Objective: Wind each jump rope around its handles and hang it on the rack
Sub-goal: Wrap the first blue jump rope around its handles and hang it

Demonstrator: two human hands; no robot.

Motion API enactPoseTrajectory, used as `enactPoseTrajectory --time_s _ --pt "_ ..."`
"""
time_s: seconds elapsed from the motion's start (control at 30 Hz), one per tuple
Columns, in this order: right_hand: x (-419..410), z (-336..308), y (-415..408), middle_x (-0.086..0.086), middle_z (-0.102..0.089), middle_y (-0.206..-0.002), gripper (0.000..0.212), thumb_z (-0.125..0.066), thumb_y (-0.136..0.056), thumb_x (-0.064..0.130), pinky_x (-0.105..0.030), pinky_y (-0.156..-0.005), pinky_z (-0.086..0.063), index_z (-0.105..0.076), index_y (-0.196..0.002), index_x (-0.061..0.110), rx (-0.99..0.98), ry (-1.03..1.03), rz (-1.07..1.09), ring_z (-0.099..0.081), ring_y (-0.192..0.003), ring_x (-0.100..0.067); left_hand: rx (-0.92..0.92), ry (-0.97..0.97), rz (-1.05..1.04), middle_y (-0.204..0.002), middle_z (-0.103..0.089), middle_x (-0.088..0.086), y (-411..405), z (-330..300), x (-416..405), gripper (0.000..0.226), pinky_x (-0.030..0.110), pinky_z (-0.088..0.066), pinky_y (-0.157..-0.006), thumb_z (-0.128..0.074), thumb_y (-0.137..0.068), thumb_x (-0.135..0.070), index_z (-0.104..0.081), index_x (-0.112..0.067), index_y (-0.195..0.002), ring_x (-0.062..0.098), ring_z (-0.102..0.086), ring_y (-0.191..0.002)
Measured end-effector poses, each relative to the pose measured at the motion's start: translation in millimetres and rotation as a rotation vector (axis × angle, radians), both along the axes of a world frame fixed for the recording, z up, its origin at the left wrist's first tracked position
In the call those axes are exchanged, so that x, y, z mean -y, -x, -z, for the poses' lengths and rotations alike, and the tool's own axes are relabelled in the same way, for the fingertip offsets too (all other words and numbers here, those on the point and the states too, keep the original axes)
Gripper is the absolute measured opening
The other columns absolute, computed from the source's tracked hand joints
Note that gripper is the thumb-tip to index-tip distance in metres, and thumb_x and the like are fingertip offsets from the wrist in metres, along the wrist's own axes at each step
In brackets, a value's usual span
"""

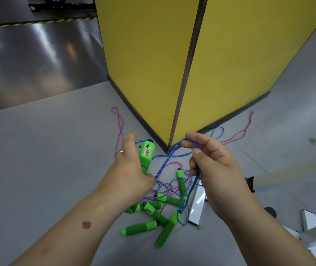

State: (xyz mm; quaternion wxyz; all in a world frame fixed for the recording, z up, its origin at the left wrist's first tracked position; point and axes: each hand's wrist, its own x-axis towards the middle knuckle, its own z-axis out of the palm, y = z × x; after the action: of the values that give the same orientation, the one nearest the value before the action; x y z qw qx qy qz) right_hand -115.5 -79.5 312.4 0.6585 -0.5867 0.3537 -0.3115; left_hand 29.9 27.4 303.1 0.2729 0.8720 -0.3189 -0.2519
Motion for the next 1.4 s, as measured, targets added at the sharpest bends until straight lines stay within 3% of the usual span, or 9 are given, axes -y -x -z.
enactPoseTrajectory --time_s 0.23,0.47,0.6,0.7,0.87,1.03,1.17,1.3,1.4 --pt "-2 0 1 0.019 -0.072 -0.115 0.049 -0.042 -0.105 0.001 -0.024 -0.059 -0.046 -0.065 -0.115 0.043 -0.014 0.049 0.104 -0.047 -0.060 -0.010 0.168 -0.010 -0.119 -0.134 -0.044 0.015 -13 1 -3 0.074 0.040 -0.043 -0.083 -0.054 -0.090 -0.015 -0.018 -0.019 -0.155 0.031 -0.044 -0.094" --pt "-4 -2 1 0.034 -0.067 -0.114 0.058 -0.041 -0.103 -0.002 -0.026 -0.068 -0.051 -0.058 -0.120 0.051 -0.050 0.112 0.089 -0.052 -0.065 -0.008 0.112 0.096 -0.163 -0.120 -0.036 0.004 -14 -3 -5 0.071 0.035 -0.039 -0.076 -0.065 -0.087 -0.023 -0.028 -0.033 -0.147 0.021 -0.052 -0.080" --pt "-3 3 1 0.033 -0.070 -0.094 0.065 -0.041 -0.102 -0.002 -0.037 -0.075 -0.055 -0.064 -0.107 0.059 -0.109 0.093 0.055 -0.055 -0.065 -0.008 0.217 0.203 -0.133 -0.112 -0.045 0.005 -11 -1 -4 0.036 0.035 -0.033 -0.069 -0.063 -0.085 -0.015 -0.050 -0.018 -0.118 0.022 -0.047 -0.081" --pt "-4 5 1 0.029 -0.070 -0.111 0.063 -0.041 -0.102 -0.003 -0.035 -0.076 -0.055 -0.064 -0.108 0.055 -0.128 0.083 0.013 -0.057 -0.066 -0.008 0.235 0.246 -0.134 -0.103 -0.051 0.005 -9 -4 -3 0.013 0.038 -0.037 -0.063 -0.062 -0.083 -0.020 -0.051 -0.019 -0.091 0.020 -0.054 -0.077" --pt "-16 6 -2 0.018 -0.073 -0.106 0.050 -0.042 -0.100 -0.005 -0.032 -0.066 -0.050 -0.065 -0.115 0.037 -0.162 0.123 -0.175 -0.054 -0.064 -0.010 -0.405 0.430 -0.115 -0.091 -0.074 0.002 12 -12 4 0.015 0.051 -0.061 -0.073 -0.070 -0.082 -0.034 -0.060 -0.033 -0.093 0.018 -0.075 -0.067" --pt "-25 7 -3 0.006 -0.074 -0.087 0.035 -0.042 -0.098 -0.006 -0.040 -0.059 -0.037 -0.053 -0.100 0.028 -0.175 0.102 -0.266 -0.042 -0.063 -0.023 -0.591 0.568 -0.186 -0.073 -0.069 -0.015 27 -4 9 0.016 0.040 -0.059 -0.066 -0.073 -0.093 -0.020 -0.060 -0.027 -0.096 0.012 -0.068 -0.064" --pt "-15 1 4 0.004 -0.077 -0.088 0.023 -0.054 -0.096 0.004 -0.038 -0.064 -0.047 -0.051 -0.105 0.025 -0.342 0.104 -0.375 -0.052 -0.064 -0.018 -0.381 0.554 -0.244 -0.083 -0.078 -0.006 13 -8 9 0.018 0.035 -0.058 -0.057 -0.067 -0.094 -0.009 -0.056 -0.024 -0.096 0.016 -0.073 -0.064" --pt "2 -2 16 -0.003 -0.075 -0.077 0.015 -0.059 -0.097 0.009 -0.031 -0.061 -0.046 -0.069 -0.096 0.020 -0.417 0.089 -0.426 -0.053 -0.058 -0.015 0.008 0.349 -0.233 -0.075 -0.072 -0.023 -15 -3 -1 0.015 0.032 -0.053 -0.061 -0.065 -0.091 -0.019 -0.057 -0.031 -0.095 0.007 -0.068 -0.065" --pt "3 -1 13 -0.004 -0.073 -0.079 0.015 -0.055 -0.101 0.007 -0.022 -0.051 -0.042 -0.070 -0.101 0.011 -0.200 0.011 -0.220 -0.046 -0.050 -0.013 -0.135 0.338 -0.134 -0.084 -0.075 -0.008 -11 0 -2 0.012 0.037 -0.060 -0.068 -0.070 -0.091 -0.027 -0.060 -0.032 -0.096 0.011 -0.072 -0.066"
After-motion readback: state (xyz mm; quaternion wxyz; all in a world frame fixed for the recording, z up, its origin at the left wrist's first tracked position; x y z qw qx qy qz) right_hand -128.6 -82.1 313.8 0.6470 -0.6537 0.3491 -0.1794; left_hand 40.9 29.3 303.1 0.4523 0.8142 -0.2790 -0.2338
